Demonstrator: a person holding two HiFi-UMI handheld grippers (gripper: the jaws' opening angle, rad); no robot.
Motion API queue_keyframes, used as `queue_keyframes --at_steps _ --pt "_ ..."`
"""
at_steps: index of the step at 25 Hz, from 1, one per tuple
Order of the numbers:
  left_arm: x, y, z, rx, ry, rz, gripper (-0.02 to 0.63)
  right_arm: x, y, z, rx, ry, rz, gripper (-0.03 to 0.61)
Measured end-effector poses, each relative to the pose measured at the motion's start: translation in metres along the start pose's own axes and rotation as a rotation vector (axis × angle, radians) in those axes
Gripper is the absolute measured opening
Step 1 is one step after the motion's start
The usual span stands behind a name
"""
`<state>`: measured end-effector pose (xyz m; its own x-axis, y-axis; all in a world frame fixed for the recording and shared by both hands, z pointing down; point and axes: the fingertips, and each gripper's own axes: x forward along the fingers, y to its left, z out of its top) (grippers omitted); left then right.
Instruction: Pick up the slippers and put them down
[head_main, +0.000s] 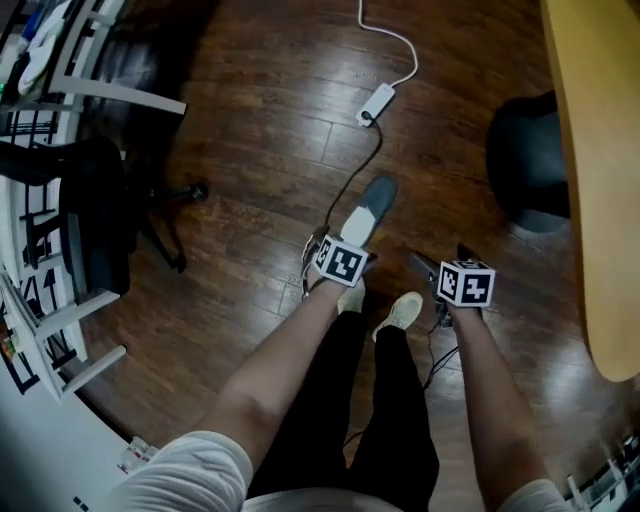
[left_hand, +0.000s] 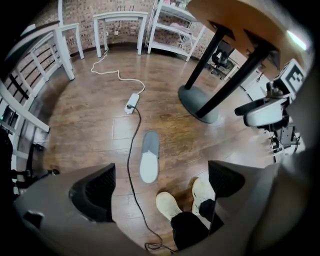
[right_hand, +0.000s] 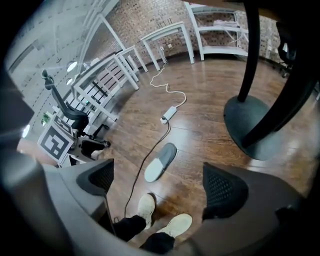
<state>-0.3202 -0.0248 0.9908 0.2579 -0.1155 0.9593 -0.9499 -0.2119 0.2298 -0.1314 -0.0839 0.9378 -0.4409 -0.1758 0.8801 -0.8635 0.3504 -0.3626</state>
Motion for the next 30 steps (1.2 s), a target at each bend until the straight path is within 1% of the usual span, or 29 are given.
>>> queue_keyframes --at_steps 3,5,6,8,10,12,14,15,17,19,21,23,27,30 --pt "-0.098 -0.017 -0.002 0.010 -0.025 -0.001 0.574 -0.091 0.045 0.003 0.011 -0.035 -0.012 0.569" --pt "-0.168 -0.027 -0.001 0.019 -0.064 -0.006 0.565 -0.162 0.077 0.006 0.035 -0.088 -0.020 0.569" --pt "-0.203 -0.034 -0.003 0.017 -0.078 -0.017 0.564 -0.199 0.094 0.007 0.047 -0.123 -0.023 0.569" --pt "-0.271 -0.060 -0.011 0.028 -0.108 -0.074 0.562 -0.278 0.125 0.006 0.070 -0.208 -0.031 0.569" --pt "-0.336 -0.099 -0.008 0.094 -0.167 -0.137 0.563 -0.360 0.142 0.007 0.094 -0.307 -0.039 0.569" --pt "-0.394 -0.139 0.014 0.191 -0.241 -0.160 0.563 -0.437 0.142 0.008 0.106 -0.396 -0.053 0.568" --pt "-0.443 -0.181 0.035 0.262 -0.318 -0.172 0.563 -0.507 0.132 -0.001 0.113 -0.467 -0.084 0.568" --pt "-0.461 -0.202 0.040 0.283 -0.349 -0.180 0.563 -0.538 0.124 -0.010 0.121 -0.499 -0.096 0.532" --pt "-0.488 -0.245 0.045 0.322 -0.399 -0.189 0.563 -0.585 0.102 -0.032 0.158 -0.558 -0.104 0.522" --pt "-0.505 -0.285 0.044 0.354 -0.424 -0.201 0.569 -0.619 0.080 -0.057 0.197 -0.591 -0.104 0.522" --pt "-0.525 -0.323 0.040 0.374 -0.444 -0.228 0.568 -0.655 0.067 -0.084 0.206 -0.609 -0.138 0.523" --pt "-0.537 -0.356 0.029 0.397 -0.455 -0.242 0.569 -0.685 0.056 -0.115 0.204 -0.628 -0.181 0.540" --pt "-0.534 -0.432 0.024 0.385 -0.496 -0.235 0.568 -0.740 0.004 -0.147 0.189 -0.687 -0.210 0.540" --pt "-0.549 -0.479 0.019 0.396 -0.515 -0.236 0.568 -0.780 -0.011 -0.174 0.199 -0.696 -0.228 0.540"
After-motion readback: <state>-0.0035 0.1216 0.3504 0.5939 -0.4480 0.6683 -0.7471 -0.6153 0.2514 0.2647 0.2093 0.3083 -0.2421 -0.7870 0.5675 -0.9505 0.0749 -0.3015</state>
